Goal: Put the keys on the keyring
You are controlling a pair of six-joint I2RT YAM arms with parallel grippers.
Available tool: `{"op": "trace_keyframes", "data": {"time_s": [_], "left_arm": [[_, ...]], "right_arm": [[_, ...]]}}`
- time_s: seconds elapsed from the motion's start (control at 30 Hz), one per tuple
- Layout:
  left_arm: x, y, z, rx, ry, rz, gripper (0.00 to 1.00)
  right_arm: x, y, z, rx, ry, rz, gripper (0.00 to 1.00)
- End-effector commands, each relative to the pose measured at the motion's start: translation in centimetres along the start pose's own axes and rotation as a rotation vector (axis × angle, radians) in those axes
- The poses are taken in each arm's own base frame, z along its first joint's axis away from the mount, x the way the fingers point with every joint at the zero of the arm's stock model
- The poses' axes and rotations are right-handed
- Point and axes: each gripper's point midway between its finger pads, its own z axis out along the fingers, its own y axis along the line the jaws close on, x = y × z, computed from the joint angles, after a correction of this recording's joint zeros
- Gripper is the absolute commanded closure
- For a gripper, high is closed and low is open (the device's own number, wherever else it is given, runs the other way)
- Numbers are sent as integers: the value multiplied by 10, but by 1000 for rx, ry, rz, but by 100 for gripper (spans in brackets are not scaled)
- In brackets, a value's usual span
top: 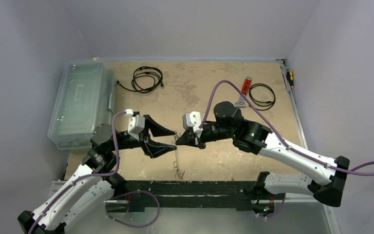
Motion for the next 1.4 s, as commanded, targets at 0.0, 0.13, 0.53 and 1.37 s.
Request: {"op": "trace_keyframes", "data": {"time_s": [0.0,0.13,0.53,1.37], "left_arm": [[-27,-12,-3,23,-57,100,38],[-36,-12,-6,-5,-71,131,35],[-51,-29,-17,23,-147,235,53],[-40,-32,-10,93,-171,178,76]], "right_arm": [[-20,-4,-6,47,-108,-50,100],[-24,-12,-12,121,-164,-45,100],[-54,-2,-27,137,-396,-58,100],[-72,17,-15,-20,-489,-52,100]]}}
